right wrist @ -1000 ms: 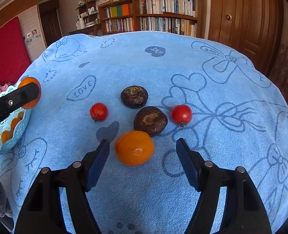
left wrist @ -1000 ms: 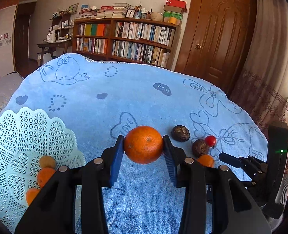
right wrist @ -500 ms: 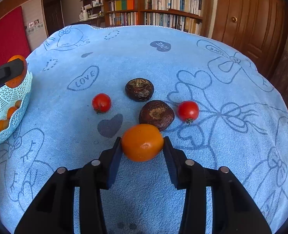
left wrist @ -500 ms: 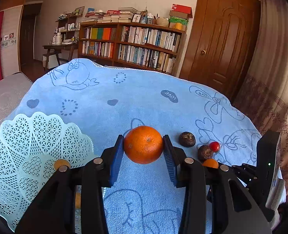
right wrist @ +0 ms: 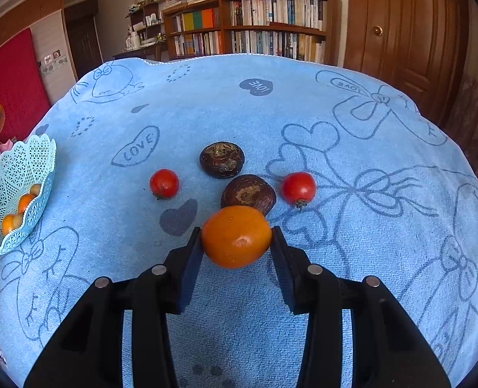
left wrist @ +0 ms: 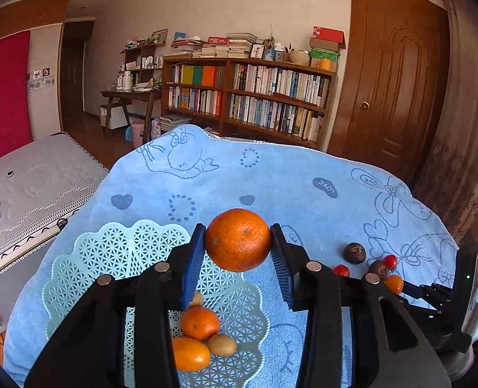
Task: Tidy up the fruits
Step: 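Carry the orange to the basket with the left tool while the right tool grasps an orange, then release the orange into the basket with the left tool while the right tool carries its orange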
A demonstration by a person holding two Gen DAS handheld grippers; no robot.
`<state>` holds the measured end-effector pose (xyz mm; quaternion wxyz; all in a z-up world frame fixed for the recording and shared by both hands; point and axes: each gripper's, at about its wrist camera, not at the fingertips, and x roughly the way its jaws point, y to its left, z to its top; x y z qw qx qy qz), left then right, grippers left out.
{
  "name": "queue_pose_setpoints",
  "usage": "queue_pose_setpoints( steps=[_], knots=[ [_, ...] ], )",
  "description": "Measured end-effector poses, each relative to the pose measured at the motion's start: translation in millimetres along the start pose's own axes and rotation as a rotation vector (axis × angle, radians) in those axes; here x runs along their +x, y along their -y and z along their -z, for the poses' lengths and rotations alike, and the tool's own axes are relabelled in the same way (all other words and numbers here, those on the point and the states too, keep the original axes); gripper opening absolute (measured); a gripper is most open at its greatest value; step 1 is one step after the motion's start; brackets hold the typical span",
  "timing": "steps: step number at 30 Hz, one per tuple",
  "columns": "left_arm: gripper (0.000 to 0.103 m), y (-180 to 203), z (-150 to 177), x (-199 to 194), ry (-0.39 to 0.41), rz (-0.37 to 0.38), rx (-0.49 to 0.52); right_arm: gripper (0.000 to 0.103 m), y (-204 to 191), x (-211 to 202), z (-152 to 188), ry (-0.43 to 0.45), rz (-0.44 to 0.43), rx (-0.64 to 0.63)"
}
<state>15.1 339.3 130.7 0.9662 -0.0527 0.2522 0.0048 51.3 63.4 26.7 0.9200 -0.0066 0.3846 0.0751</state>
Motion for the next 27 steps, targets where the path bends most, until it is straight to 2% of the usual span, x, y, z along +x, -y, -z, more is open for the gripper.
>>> queue_pose_setpoints(
  steps=[7, 13, 15, 18, 22, 27],
  knots=[
    [0.041, -25.4, 0.6, -5.6, 0.007, -0.06, -0.018, 0.043, 0.4, -0.4, 0.4, 0.0, 0.002, 0.0],
    [0.044, -38.0, -3.3, -10.6, 0.02, -0.074, -0.048, 0.043, 1.8, -0.9, 0.5, 0.003, 0.0, 0.003],
    [0.064, -40.3, -5.0, -13.8, 0.029, -0.078, -0.058, 0.043, 1.7, -1.3, 0.6, 0.003, -0.001, 0.004],
    [0.077, -41.5, -9.0, -20.1, 0.057, -0.092, -0.065, 0.043, 1.9, -5.0, -0.5, -0.006, -0.046, 0.028],
    [0.081, -48.8, -14.0, -32.7, 0.086, -0.092, -0.081, 0.043, -14.3, -17.8, -7.7, 0.003, -0.104, 0.024],
    [0.092, -64.0, -20.2, -47.5, 0.132, -0.107, -0.116, 0.043, -58.3, -37.0, -24.8, 0.023, -0.187, -0.048]
  ],
)
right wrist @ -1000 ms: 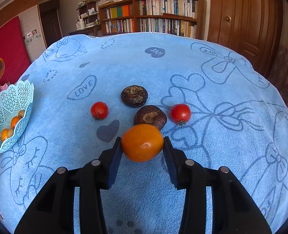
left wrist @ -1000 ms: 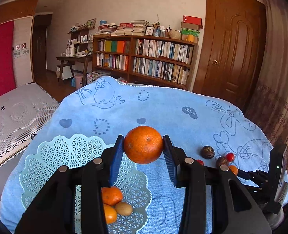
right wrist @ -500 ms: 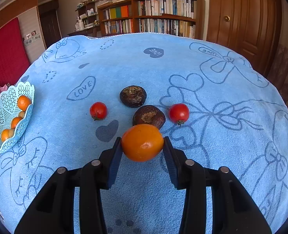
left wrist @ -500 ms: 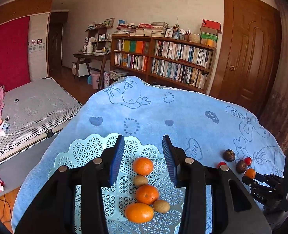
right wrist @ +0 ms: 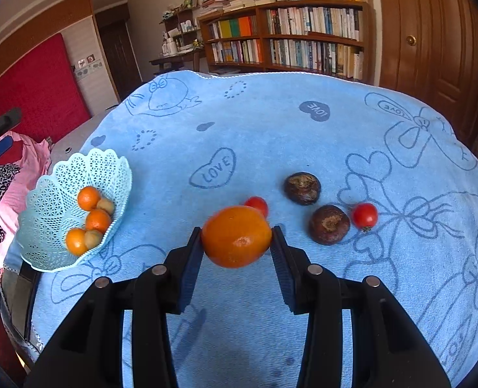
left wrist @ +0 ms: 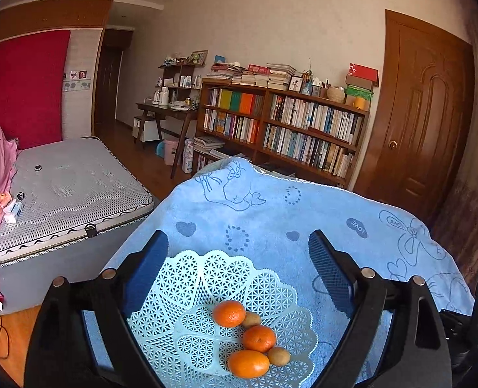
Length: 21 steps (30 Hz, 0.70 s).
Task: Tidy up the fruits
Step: 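Release the orange into the basket with the left tool while the right tool carries its orange, then lower the orange into the basket and open the right tool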
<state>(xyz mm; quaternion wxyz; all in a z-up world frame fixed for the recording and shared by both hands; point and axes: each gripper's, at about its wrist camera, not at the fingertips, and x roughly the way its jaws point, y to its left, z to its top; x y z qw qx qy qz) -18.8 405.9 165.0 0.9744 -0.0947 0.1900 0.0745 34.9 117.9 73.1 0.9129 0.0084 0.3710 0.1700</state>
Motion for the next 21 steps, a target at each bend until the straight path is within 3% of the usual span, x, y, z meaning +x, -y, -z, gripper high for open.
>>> queue_pose_setpoints(
  steps=[5, 9, 21],
  knots=[
    [0.097, -15.0, -6.4, -3.2, 0.01, -0.018, -0.048, 0.042, -50.7, 0.5, -17.2, -0.01, -0.08, -0.076],
    [0.098, -27.0, -11.0, -6.6, 0.026, -0.03, -0.084, 0.043, -81.2, 10.3, -25.9, -0.023, -0.091, -0.12],
    [0.099, -36.6, -12.7, -6.8, 0.026, -0.018, -0.129, 0.043, -132.2, 51.2, -36.0, -0.101, -0.141, -0.134]
  ],
)
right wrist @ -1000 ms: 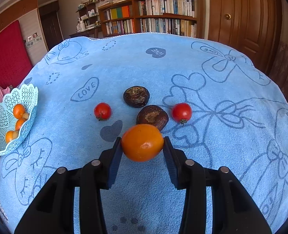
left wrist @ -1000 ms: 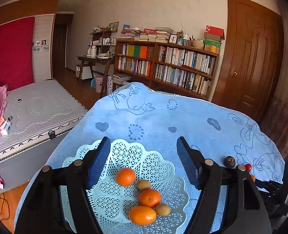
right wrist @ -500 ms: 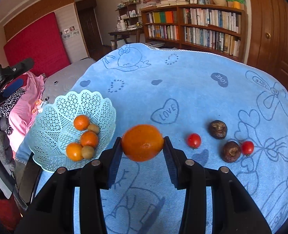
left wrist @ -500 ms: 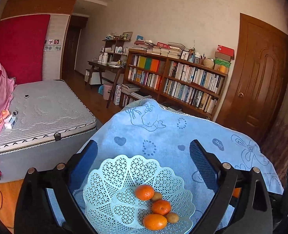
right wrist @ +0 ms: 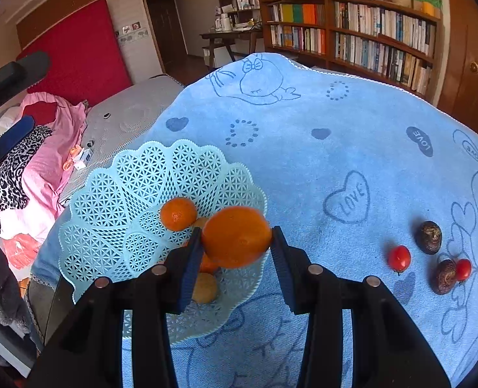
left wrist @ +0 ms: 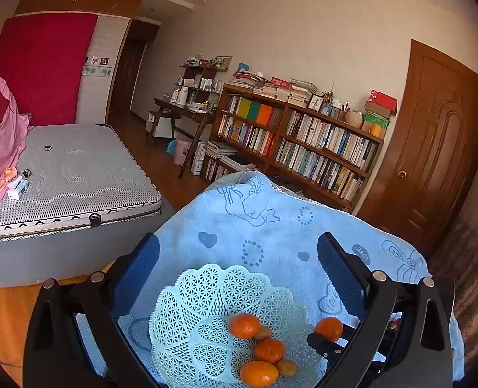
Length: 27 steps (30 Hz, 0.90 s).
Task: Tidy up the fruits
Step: 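Lower the orange into the basket and open the right tool, then move the right tool to a red cherry tomato and close on it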
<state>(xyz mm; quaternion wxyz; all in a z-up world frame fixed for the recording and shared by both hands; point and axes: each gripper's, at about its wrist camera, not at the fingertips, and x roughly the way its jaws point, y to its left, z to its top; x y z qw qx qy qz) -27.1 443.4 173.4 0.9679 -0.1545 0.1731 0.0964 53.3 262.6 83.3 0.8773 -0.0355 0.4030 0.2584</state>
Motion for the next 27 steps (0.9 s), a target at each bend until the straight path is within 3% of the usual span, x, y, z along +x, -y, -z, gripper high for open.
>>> queue_pose_setpoints(
  steps=[2, 4, 6, 27],
  knots=[
    [0.099, 0.8, 0.7, 1.0, -0.003, 0.001, 0.001, 0.043, -4.2, 0.0, -1.3, 0.008, -0.005, -0.002],
    [0.1, 0.8, 0.7, 1.6, -0.007, 0.006, -0.002, 0.057, -5.2, -3.6, -1.6, 0.023, -0.01, 0.001],
    [0.1, 0.2, 1.4, 2.5, -0.012, 0.011, -0.011, 0.062, -2.7, -8.6, -1.9, 0.046, 0.004, 0.017],
    [0.1, 17.7, 12.9, 14.7, -0.067, 0.05, 0.025, 0.065, 85.6, -44.7, 5.3, 0.122, 0.229, 0.179]
  ],
)
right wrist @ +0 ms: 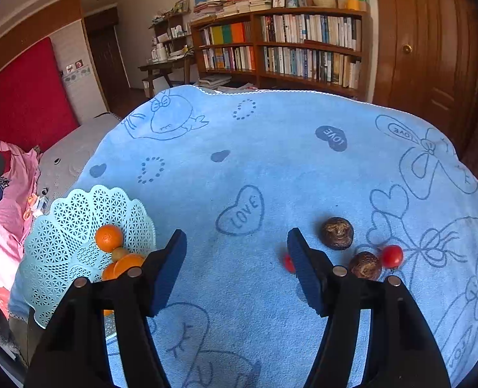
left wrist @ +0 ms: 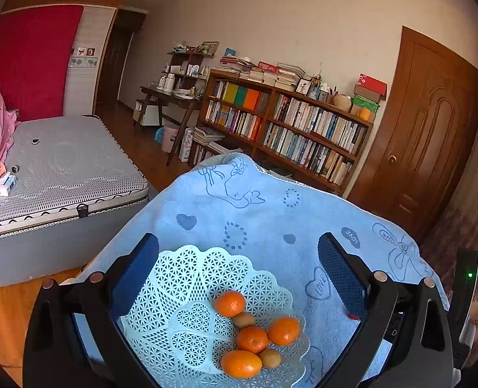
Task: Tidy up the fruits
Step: 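Move the right tool to a red cherry tomato and close on it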
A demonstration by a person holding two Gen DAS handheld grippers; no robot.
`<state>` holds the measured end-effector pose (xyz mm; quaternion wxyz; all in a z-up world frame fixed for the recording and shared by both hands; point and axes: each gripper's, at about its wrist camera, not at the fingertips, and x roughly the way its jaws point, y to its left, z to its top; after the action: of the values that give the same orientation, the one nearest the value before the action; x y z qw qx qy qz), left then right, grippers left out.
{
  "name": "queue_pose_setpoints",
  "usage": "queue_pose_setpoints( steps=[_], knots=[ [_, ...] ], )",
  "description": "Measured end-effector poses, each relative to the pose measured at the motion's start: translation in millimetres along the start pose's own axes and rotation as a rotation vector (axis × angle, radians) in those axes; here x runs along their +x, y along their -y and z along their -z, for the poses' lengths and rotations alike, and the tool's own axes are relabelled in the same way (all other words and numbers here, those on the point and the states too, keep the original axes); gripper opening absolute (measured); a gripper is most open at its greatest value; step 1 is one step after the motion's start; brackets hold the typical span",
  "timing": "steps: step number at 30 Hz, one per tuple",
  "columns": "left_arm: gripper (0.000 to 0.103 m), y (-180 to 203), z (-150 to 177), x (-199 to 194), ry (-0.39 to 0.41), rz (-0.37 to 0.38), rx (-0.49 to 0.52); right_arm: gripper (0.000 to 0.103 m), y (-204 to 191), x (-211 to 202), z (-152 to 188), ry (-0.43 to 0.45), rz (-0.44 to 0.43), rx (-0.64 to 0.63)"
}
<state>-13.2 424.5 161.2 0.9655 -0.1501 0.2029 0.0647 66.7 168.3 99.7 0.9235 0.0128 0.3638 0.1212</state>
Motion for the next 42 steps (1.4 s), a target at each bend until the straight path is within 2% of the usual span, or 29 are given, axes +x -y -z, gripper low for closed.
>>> queue_pose_setpoints(
  steps=[8, 17, 27, 35, 39, 42],
  knots=[
    [0.1, 11.9, 6.7, 1.8, -0.018, 0.019, 0.028, 0.066, 44.5, -4.4, -4.3, -0.005, 0.079, 0.029],
    [0.1, 29.2, 16.6, 6.8, -0.046, 0.04, 0.077, 0.067, 111.2, 0.3, -11.0, -0.048, 0.12, 0.162],
    [0.1, 41.7, 25.6, 11.3, -0.072, 0.057, 0.115, 0.067, 133.1, 33.7, 5.6, -0.135, 0.15, 0.197],
    [0.1, 49.6, 32.6, 18.1, -0.098, 0.065, 0.13, 0.067, 162.0, 55.9, 8.8, -0.192, 0.188, 0.313],
    [0.1, 56.1, 37.0, 21.1, -0.109, 0.073, 0.15, 0.054, 169.4, 70.9, 13.8, -0.233, 0.197, 0.355],
    [0.1, 59.0, 41.2, 24.4, -0.121, 0.076, 0.158, 0.048, 168.9, 75.3, 13.9, -0.23, 0.223, 0.34]
  ],
)
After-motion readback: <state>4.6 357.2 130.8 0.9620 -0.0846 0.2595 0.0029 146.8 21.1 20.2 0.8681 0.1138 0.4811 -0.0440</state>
